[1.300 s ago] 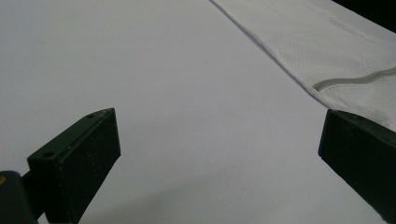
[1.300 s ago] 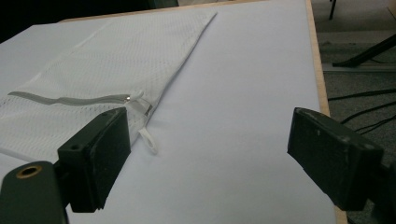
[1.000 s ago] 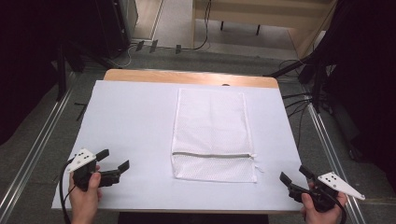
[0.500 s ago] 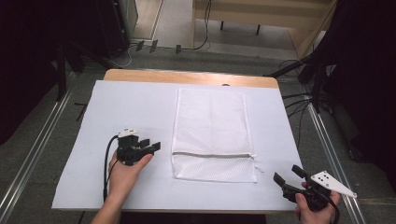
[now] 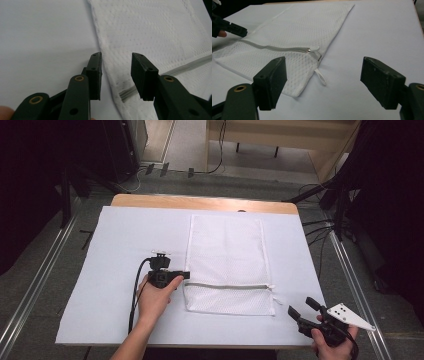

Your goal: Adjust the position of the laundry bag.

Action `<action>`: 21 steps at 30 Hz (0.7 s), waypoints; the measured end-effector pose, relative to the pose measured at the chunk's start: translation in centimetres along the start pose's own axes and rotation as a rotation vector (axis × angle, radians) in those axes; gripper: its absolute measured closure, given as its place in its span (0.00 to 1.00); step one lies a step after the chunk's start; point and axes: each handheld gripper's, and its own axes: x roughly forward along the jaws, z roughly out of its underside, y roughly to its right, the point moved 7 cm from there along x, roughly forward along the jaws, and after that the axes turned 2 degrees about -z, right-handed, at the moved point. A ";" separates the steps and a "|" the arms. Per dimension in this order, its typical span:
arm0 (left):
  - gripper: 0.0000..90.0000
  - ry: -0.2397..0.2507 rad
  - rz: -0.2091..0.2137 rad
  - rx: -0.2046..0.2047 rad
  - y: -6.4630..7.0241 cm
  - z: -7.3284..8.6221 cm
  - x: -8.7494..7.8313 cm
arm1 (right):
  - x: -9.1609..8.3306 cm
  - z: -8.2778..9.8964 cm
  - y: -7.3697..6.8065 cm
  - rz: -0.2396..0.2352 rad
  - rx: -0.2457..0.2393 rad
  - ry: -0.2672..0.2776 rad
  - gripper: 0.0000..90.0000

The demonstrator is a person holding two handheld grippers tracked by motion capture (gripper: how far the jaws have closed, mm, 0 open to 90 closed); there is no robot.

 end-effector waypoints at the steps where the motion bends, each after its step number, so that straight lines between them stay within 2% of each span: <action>1: 0.70 -0.004 -0.019 0.013 0.2 0.0 0.0 | -0.1 0.0 0.0 0.000 0.009 0.001 0.25; 3: 0.69 -0.006 -0.038 0.017 0.4 0.0 0.1 | -0.4 -0.2 0.1 0.001 0.015 0.011 0.25; 5: 0.66 -0.025 -0.036 0.012 0.7 0.4 -0.2 | -0.6 -0.4 0.3 0.009 0.021 0.022 0.26; 8: 0.64 -0.049 -0.042 0.033 1.2 1.4 -0.7 | -0.7 -0.4 0.3 0.016 0.025 0.026 0.26; 12: 0.65 -0.076 -0.049 0.047 1.4 2.3 -1.1 | -0.6 -0.3 0.2 0.019 0.022 0.020 0.26; 16: 0.67 -0.068 -0.061 0.044 1.4 2.4 -1.0 | -0.2 -0.3 -0.1 0.015 0.025 0.012 0.27; 19: 0.76 -0.064 -0.098 0.068 1.4 2.5 -1.0 | 0.1 -0.2 -0.5 0.011 0.011 0.001 0.28; 21: 0.83 -0.070 -0.104 0.085 1.4 2.5 -1.0 | 0.3 -0.1 -0.6 0.011 0.003 -0.007 0.28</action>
